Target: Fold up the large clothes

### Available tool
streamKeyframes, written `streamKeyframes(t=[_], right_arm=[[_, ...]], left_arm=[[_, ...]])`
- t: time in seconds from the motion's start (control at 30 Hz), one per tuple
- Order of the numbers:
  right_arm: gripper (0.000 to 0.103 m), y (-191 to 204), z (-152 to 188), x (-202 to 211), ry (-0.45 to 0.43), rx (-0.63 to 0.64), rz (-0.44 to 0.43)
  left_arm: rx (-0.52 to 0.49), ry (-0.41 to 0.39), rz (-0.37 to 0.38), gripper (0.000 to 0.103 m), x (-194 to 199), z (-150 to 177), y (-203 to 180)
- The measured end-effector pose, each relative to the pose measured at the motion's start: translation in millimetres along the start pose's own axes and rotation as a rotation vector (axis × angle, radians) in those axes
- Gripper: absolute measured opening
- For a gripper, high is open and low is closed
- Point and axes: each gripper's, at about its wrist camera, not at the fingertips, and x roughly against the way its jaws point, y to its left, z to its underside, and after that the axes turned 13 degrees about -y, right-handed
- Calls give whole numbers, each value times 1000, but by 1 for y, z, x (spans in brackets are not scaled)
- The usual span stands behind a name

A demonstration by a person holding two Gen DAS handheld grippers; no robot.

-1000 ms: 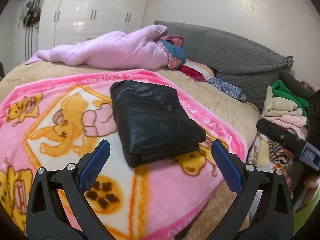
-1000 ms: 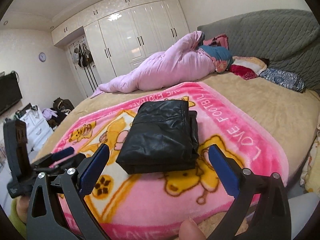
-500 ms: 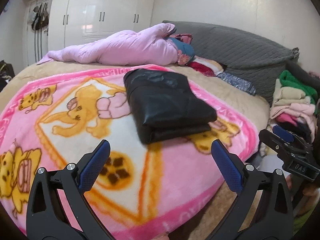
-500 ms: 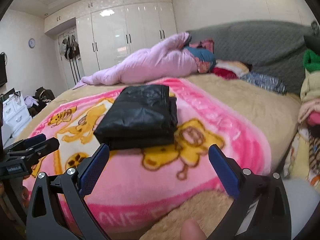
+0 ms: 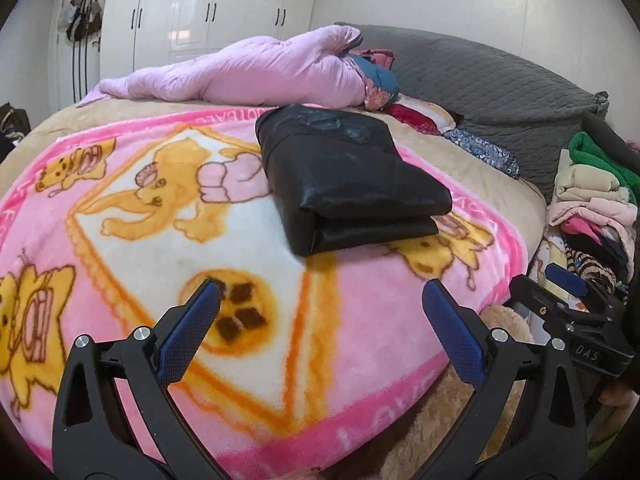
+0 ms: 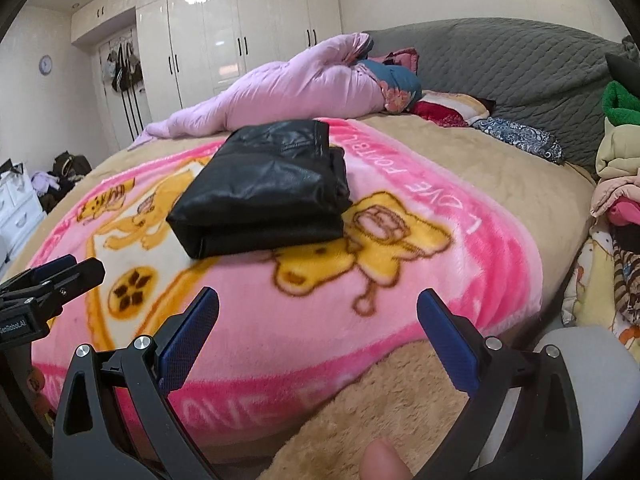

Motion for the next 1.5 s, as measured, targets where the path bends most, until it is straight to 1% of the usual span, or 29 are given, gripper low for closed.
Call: streamKeyframes(t=[0.1, 0.2, 0.57, 1.0, 1.17, 1.33, 1.5], right_arm=[[99, 2, 2, -1, 13, -10, -10], [99, 2, 2, -1, 11, 4, 1], [99, -6, -1, -1, 17, -24, 0], [99, -3, 4, -6, 46, -16, -12], [99, -2, 3, -4, 36, -15, -11], [99, -3, 3, -4, 44, -22, -13], [99, -3, 3, -4, 47, -22, -14]], left_arm=[[9, 2, -2, 95, 1, 1, 2], [15, 5, -4, 95, 1, 1, 3], [17, 6, -1, 95, 1, 2, 3], [8, 8, -20, 95, 2, 1, 6], [5, 6, -18, 95, 2, 1, 7], [1, 6, -18, 95, 3, 1, 8], [-16, 3, -34, 95, 4, 0, 5]])
